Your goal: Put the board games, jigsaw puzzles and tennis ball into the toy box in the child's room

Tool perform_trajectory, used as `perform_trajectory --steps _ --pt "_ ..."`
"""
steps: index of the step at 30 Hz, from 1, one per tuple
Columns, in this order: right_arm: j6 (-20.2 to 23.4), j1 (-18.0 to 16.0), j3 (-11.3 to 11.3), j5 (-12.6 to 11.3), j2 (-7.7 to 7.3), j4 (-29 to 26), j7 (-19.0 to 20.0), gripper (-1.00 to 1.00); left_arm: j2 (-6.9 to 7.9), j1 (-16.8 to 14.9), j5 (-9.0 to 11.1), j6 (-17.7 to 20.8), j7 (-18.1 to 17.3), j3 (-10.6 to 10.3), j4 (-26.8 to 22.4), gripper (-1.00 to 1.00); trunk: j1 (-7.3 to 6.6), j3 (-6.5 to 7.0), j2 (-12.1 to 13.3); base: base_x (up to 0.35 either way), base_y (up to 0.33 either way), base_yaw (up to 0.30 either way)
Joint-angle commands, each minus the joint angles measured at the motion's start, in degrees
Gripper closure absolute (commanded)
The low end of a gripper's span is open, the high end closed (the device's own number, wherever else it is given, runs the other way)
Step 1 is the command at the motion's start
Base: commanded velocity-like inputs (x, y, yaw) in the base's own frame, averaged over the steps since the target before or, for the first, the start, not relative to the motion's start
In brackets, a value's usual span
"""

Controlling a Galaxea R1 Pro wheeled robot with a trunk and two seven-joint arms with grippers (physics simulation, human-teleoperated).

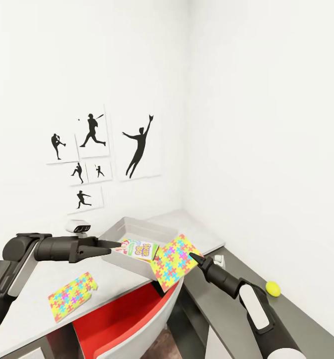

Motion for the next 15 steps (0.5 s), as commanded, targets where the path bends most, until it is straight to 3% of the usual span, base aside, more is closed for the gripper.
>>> perform_trajectory --steps 1,6,15 --pt "0.4 0.0 -0.2 -0.1 0.06 0.0 0.1 1.00 0.05 0.0 0.1 0.6 -0.2 -0.1 0.0 -1.00 0.02 -0.02 0.0 0.000 0.000 0.010" --pt "0.3 0.0 -0.2 -0.1 0.07 -0.1 0.1 1.00 0.05 -0.1 0.1 0.6 -0.2 -0.1 0.0 -1.00 0.02 0.11 0.0 0.000 0.000 0.144" --pt "0.4 0.0 -0.2 -0.1 0.06 -0.2 0.1 1.00 0.05 0.0 0.1 0.5 -0.2 0.0 0.0 -1.00 0.02 0.51 0.0 0.000 0.000 0.246"
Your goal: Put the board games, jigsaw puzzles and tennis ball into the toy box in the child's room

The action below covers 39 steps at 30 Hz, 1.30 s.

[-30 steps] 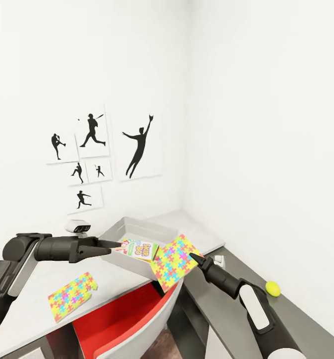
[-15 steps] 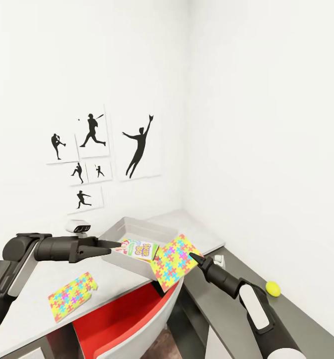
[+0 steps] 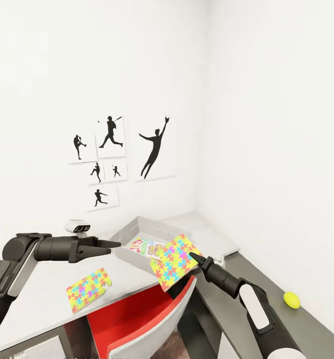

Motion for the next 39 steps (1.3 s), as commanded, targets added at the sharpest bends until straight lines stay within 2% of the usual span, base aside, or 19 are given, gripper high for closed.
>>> perform_trajectory --steps 1,10,17,24,32,39 --pt "0.4 0.0 -0.2 -0.1 0.04 0.0 0.1 1.00 0.04 0.0 0.1 0.6 -0.2 -0.1 0.1 -1.00 0.02 0.02 0.0 0.000 0.000 0.262" --pt "0.4 0.0 -0.3 -0.1 -0.03 0.1 0.2 1.00 0.04 -0.1 0.2 0.5 -0.2 -0.1 0.2 -1.00 0.02 0.43 0.0 0.021 0.012 0.263" --pt "0.4 0.1 -0.3 -0.1 -0.06 0.1 0.2 1.00 0.04 -0.1 0.2 0.5 -0.1 -0.1 0.2 -1.00 0.02 0.58 0.0 0.134 0.186 0.187" --pt "0.4 0.1 -0.5 -0.1 -1.26 0.3 1.4 1.00 0.04 -0.1 0.2 0.4 -0.1 -0.2 0.2 -1.00 0.02 0.60 0.0 0.165 0.259 0.018" --pt "0.5 -0.1 -3.7 -0.1 -2.07 0.5 2.1 1.00 0.04 0.0 0.2 0.4 -0.1 -0.2 0.2 -1.00 0.02 0.60 0.0 0.243 0.115 0.001" --pt "-0.2 -0.1 -4.8 0.1 -1.54 0.3 2.7 1.00 -0.29 -0.1 0.0 0.3 -0.1 -0.1 0.3 -1.00 0.02 0.60 0.0 0.072 0.001 0.000"
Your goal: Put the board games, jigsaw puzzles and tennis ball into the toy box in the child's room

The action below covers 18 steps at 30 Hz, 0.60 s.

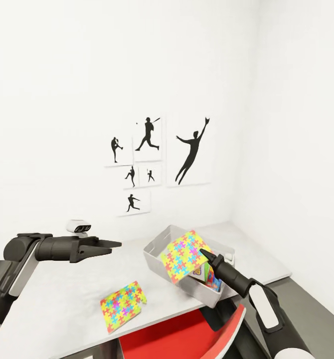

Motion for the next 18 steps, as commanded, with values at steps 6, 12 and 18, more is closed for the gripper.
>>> perform_trajectory --steps 6,12,18 --pt "0.5 0.2 -0.3 -0.9 -0.76 -0.5 -0.3 1.00 -0.12 0.0 0.1 0.6 -0.1 -0.1 0.0 -1.00 0.02 -0.03 0.0 0.000 0.000 0.000" --pt "0.5 0.2 -0.3 -1.1 -1.06 -0.4 -0.3 1.00 -0.18 0.0 0.1 0.6 -0.1 -0.1 0.0 -1.00 0.02 -0.03 0.0 0.000 0.000 0.000" --pt "0.3 0.2 -1.9 -1.1 -1.04 -0.2 -0.4 1.00 -0.19 0.0 0.1 0.6 -0.1 -0.1 0.0 -1.00 0.02 -0.03 0.0 0.000 0.000 0.000"
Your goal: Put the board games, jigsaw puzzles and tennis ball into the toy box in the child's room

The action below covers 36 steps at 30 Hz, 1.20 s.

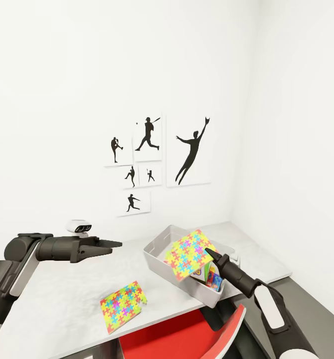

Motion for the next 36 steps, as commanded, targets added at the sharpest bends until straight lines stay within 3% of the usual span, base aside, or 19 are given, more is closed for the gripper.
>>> perform_trajectory --steps 1,12,21,36 --pt "0.4 0.0 -0.4 -0.2 0.03 0.1 0.1 1.00 0.06 0.0 0.1 0.6 -0.1 -0.1 0.0 -1.00 0.02 -0.03 0.0 0.000 0.000 0.000" --pt "0.3 0.0 -3.9 -0.2 0.04 0.1 -0.2 1.00 -0.02 0.0 0.1 0.6 -0.1 -0.1 0.0 -1.00 0.02 -0.03 0.0 0.000 0.000 0.000" --pt "-2.6 0.0 -4.3 -0.3 -0.04 0.2 -0.3 1.00 0.02 0.0 0.1 0.6 -0.1 -0.1 0.0 -1.00 0.02 -0.03 0.0 0.000 0.000 0.000" --pt "-3.5 0.0 -4.7 -0.3 0.02 0.3 -0.6 1.00 0.01 0.0 0.2 0.6 -0.1 -0.1 0.0 -1.00 0.02 -0.03 0.0 0.068 0.000 0.000"
